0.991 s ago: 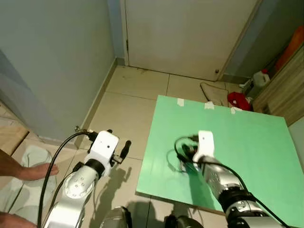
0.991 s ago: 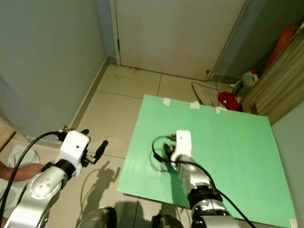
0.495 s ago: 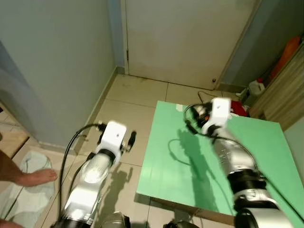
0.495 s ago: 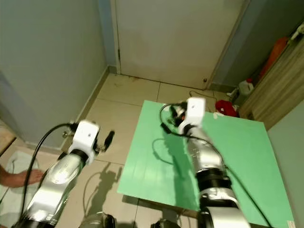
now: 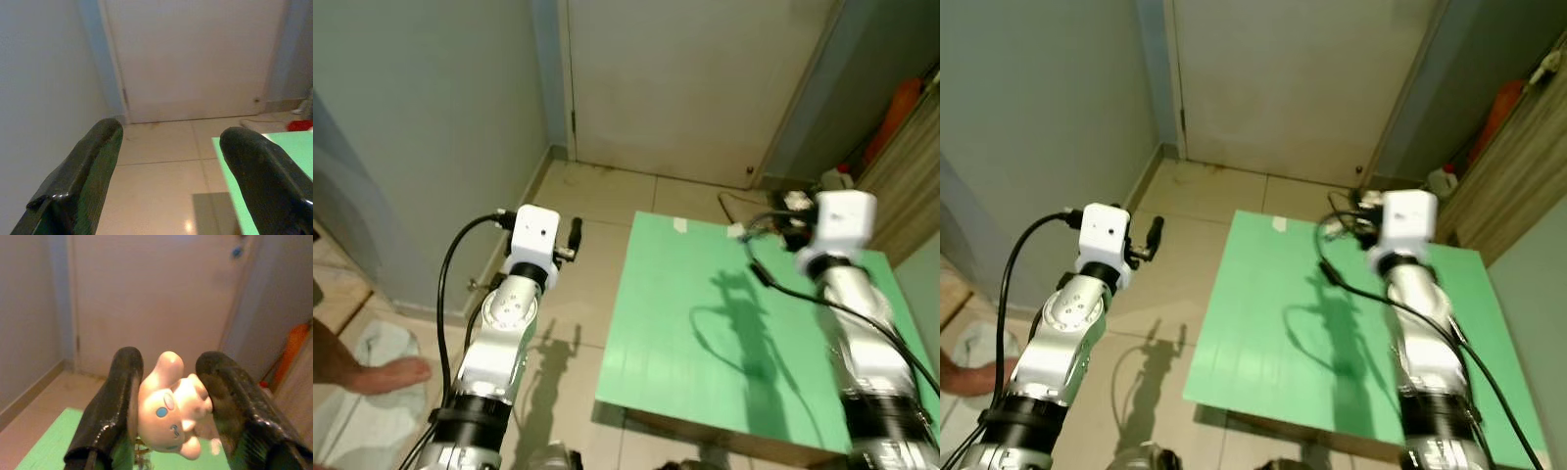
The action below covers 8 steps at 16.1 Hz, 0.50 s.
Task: Hang keys on a hook
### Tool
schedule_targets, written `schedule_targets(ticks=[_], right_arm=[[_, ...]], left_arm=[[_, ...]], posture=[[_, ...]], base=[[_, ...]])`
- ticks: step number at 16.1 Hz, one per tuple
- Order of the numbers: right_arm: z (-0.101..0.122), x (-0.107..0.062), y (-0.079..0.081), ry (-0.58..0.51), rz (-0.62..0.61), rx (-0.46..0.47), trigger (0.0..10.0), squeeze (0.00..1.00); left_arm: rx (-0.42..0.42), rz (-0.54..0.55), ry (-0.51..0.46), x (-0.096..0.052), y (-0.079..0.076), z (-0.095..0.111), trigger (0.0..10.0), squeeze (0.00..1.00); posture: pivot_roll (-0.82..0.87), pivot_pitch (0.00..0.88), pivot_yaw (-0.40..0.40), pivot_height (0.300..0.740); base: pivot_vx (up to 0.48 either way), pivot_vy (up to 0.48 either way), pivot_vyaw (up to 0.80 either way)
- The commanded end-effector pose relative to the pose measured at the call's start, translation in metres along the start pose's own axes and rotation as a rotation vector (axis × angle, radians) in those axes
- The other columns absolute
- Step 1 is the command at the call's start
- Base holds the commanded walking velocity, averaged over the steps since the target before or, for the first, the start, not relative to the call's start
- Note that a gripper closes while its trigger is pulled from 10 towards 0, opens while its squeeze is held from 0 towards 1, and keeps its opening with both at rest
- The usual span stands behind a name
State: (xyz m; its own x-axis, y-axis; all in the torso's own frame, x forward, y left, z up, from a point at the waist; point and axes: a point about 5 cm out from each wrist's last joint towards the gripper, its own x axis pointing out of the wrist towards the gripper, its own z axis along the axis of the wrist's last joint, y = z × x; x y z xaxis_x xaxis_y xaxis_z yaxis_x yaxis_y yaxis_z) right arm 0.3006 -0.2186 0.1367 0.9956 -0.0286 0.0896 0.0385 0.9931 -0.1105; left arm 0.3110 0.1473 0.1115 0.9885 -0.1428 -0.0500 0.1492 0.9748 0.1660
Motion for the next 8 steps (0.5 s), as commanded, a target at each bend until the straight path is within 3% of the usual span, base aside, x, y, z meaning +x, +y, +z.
schedule_targets(ticks=[1, 2, 3, 5, 8], right_arm=[[0.002, -0.011, -0.007, -0.01, -0.04, -0.033, 0.0, 0.0], [-0.001, -0.016, -0.006, -0.006, -0.044, -0.036, 0.0, 0.0], [-0.011, -0.035, 0.0, 0.011, -0.046, -0.038, 0.0, 0.0], [-0.027, -0.055, 0.007, 0.047, -0.033, 0.004, 0.0, 0.0], [-0.06, -0.116, 0.017, 0.162, 0.022, -0.024, 0.0, 0.0]], left_arm=[[-0.042, 0.007, 0.007, -0.003, 0.004, 0.0, 10.0, 0.0], [-0.045, 0.007, -0.002, -0.006, 0.004, 0.0, 10.0, 0.0], [-0.038, 0.031, -0.005, -0.018, 0.005, -0.003, 10.0, 0.0], [-0.039, -0.001, 0.003, -0.03, -0.003, -0.009, 10.0, 0.0], [0.072, -0.179, -0.017, -0.064, -0.015, -0.023, 10.0, 0.0]], posture=[[-0.07, 0.0, -0.021, 0.74], [-0.07, 0.0, -0.019, 0.74], [-0.08, 0.0, -0.018, 0.74], [-0.08, 0.0, -0.016, 0.74], [-0.1, 0.0, -0.004, 0.74]], base=[[0.0, 0.0, 0.0], [0.0, 0.0, 0.0], [0.0, 0.0, 0.0], [0.0, 0.0, 0.0], [0.0, 0.0, 0.0]])
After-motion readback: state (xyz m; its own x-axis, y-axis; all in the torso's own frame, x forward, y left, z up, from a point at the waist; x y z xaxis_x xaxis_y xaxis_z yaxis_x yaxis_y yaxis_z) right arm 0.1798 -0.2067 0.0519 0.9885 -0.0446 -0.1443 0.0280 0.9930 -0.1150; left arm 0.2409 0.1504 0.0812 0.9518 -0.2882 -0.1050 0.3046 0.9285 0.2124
